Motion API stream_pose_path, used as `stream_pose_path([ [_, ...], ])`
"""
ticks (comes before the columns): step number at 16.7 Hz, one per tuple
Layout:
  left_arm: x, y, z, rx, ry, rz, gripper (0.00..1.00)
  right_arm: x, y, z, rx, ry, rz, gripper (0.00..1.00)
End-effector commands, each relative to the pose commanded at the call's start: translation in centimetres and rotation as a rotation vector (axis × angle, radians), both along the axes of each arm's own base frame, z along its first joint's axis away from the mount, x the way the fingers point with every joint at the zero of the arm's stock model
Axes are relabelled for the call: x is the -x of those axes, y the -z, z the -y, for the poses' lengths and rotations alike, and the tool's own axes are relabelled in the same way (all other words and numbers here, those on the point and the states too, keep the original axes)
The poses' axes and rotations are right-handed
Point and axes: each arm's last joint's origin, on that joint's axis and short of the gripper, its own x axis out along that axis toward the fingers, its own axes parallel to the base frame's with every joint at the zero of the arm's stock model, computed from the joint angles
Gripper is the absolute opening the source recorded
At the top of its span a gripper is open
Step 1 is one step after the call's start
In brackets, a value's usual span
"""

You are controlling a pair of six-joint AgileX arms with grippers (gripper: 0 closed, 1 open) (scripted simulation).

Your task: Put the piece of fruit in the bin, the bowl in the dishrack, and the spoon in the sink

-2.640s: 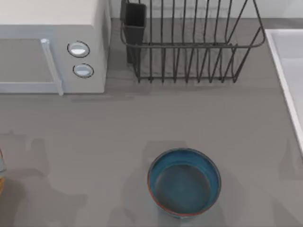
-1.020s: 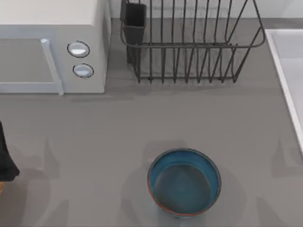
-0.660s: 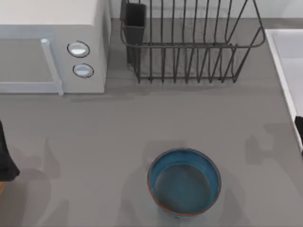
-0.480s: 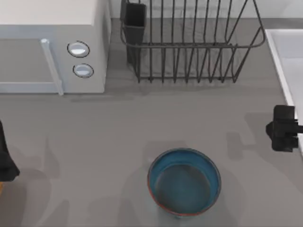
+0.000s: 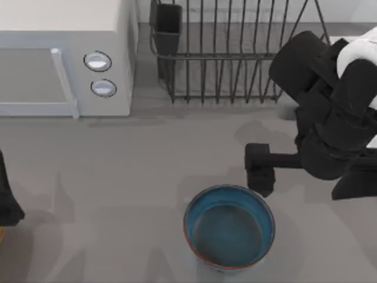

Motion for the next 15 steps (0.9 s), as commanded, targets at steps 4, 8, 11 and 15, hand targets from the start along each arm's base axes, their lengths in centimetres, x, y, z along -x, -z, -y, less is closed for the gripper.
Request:
stream_pose_path([
  [4, 0.0, 0.0, 0.0, 0.0, 0.0, 0.0, 1.0, -0.7, 0.6, -2.7, 0.062, -0.001, -0.07, 1.0],
  [8, 0.0, 0.0, 0.0, 0.0, 0.0, 0.0, 1.0, -0.7, 0.7, -2.9, 0.066, -0.001, -0.073, 1.0],
  [11, 0.0, 0.0, 0.0, 0.0, 0.0, 0.0, 1.0, -0.8, 1.2, -2.7, 0.066, 0.001, -0.074, 1.0],
  [15, 0.0, 0.0, 0.0, 0.0, 0.0, 0.0, 1.0, -1.0, 5.0, -3.0, 0.065, -0.001, -0.072, 1.0],
])
